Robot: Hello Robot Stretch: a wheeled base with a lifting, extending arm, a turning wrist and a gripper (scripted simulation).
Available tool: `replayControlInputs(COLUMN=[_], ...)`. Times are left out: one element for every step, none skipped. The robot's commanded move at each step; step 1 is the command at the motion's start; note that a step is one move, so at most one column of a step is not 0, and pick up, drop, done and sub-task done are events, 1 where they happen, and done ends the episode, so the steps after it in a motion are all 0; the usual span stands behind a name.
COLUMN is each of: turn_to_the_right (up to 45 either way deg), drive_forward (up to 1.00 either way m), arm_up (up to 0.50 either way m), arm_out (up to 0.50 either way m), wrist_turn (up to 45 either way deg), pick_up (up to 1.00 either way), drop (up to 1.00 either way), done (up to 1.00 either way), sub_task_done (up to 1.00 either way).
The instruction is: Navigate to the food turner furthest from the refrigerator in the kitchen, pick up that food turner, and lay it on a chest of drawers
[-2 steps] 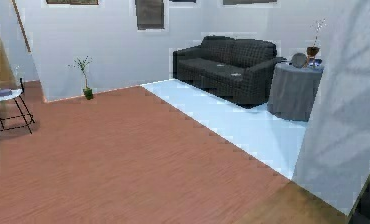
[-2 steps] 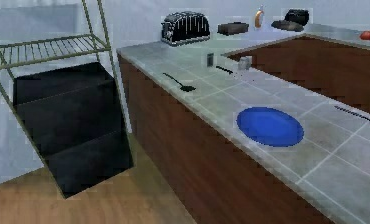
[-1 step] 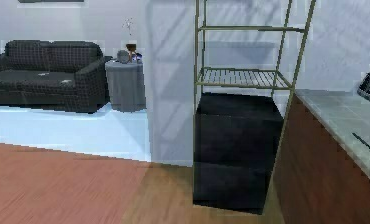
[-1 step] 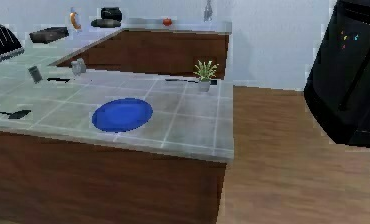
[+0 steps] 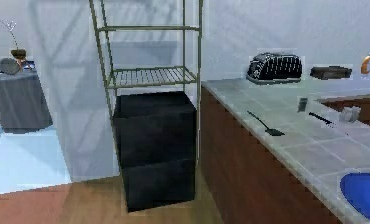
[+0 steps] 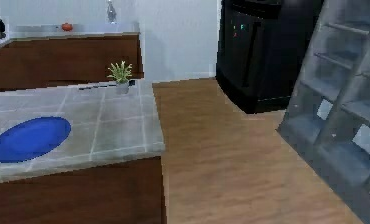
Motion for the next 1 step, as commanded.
replayControlInputs(turn_to_the_right=[0.0], drive_forward=[0.55], arm_up=[0.0], arm_out=[0.0], wrist_turn=[0.0], pick_up=[0.0], drop=[0.0], done=[0.0], sub_task_done=[0.0])
